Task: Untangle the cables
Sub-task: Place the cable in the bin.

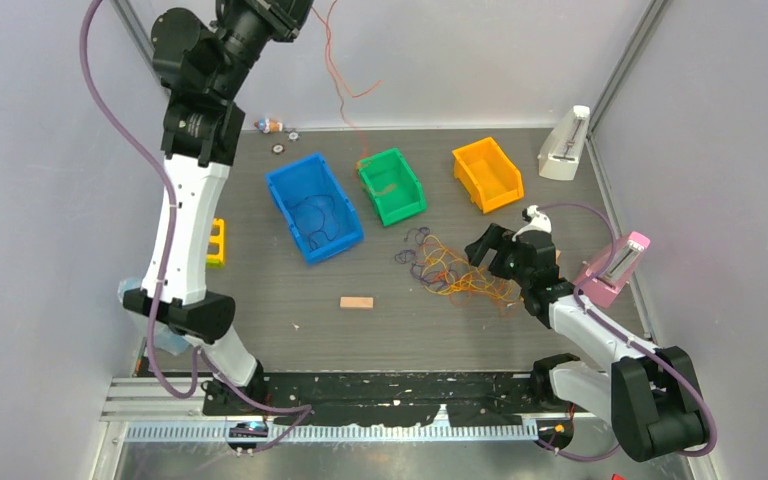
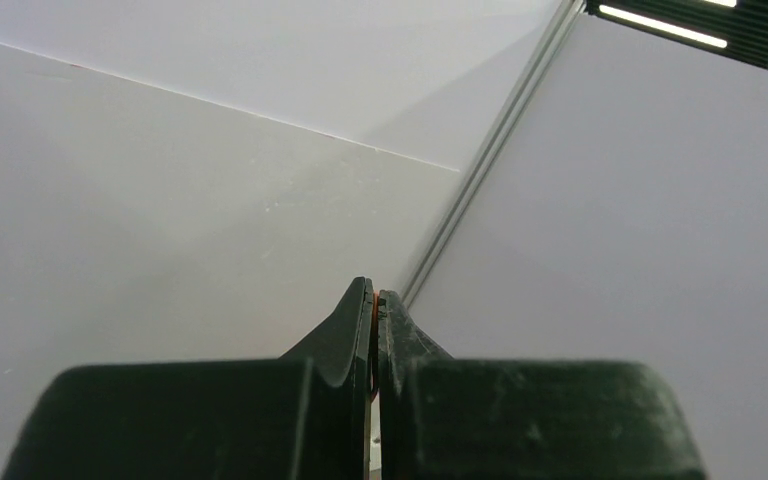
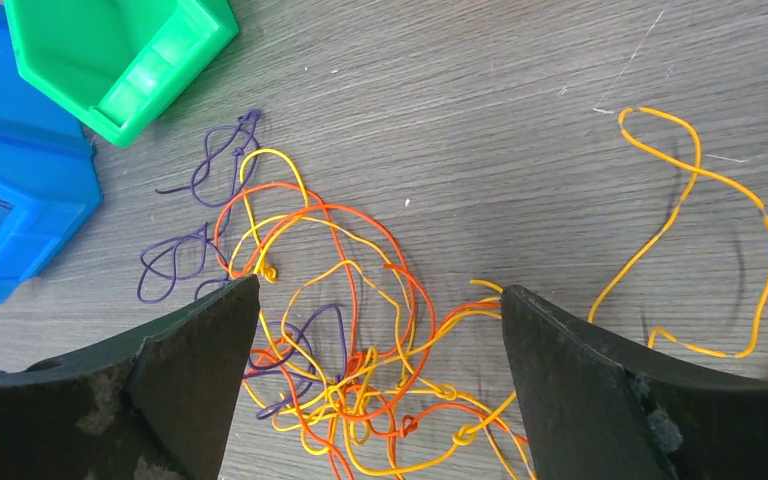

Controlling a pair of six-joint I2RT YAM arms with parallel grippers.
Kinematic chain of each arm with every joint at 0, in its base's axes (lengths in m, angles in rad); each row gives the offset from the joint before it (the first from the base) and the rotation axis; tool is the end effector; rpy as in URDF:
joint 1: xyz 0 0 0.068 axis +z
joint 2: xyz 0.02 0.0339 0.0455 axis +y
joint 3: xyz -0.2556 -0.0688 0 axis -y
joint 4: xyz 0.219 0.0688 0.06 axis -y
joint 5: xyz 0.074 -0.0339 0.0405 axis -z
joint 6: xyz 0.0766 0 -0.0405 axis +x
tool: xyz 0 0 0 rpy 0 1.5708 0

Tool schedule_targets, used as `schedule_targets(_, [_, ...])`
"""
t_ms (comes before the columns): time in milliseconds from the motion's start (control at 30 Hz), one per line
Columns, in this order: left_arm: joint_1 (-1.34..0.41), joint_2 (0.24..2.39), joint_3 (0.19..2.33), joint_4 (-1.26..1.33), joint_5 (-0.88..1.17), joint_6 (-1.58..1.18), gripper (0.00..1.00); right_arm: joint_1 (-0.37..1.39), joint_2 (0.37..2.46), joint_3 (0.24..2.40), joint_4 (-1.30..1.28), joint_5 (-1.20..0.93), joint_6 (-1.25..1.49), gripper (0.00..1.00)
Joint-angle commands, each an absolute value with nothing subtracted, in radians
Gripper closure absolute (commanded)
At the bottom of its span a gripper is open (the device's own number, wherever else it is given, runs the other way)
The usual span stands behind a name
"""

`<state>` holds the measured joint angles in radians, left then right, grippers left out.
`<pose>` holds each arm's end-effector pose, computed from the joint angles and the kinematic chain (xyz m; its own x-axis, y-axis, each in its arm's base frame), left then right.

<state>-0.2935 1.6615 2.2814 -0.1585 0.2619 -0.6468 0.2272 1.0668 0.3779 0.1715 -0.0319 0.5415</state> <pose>0.2997 -0.1113 0.6100 0.0379 -0.6196 -0.7840 0.6569 0.6067 -0.4476 0.2280 0.0552 0.1699 -0.5429 0.4032 -0.7366 0.0323 0.8866 0.4615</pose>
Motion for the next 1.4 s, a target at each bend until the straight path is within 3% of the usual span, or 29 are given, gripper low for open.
schedule_targets(0, [-0.293, 1.734, 2.371, -0.023, 0.308, -0.738, 1.0, 0.227, 1.043, 0.397, 0.228, -0.046, 0.519, 0.05])
schedule_targets(300, [-0.302, 1.886, 2.308, 0.16, 0.363, -0.854, 1.0, 0.227, 1.037, 0.393, 0.239, -0.051, 0.519, 0.05])
schedule_targets(667, [-0.302, 1.889, 1.968, 0.256, 0.423, -0.858, 1.0, 0.226, 1.033, 0.391, 0.241, -0.053, 0.517, 0.05])
schedule_targets(1233, [-0.351, 1.946, 2.311, 0.112, 0.408, -0.791, 1.0, 0.227, 1.048, 0.39, 0.257, -0.069, 0.52, 0.05])
schedule_targets(1367, [-0.35, 1.995, 2.296, 0.125, 0.431, -0.829, 1.0, 0.227, 1.048, 0.39, 0.256, -0.072, 0.521, 0.05])
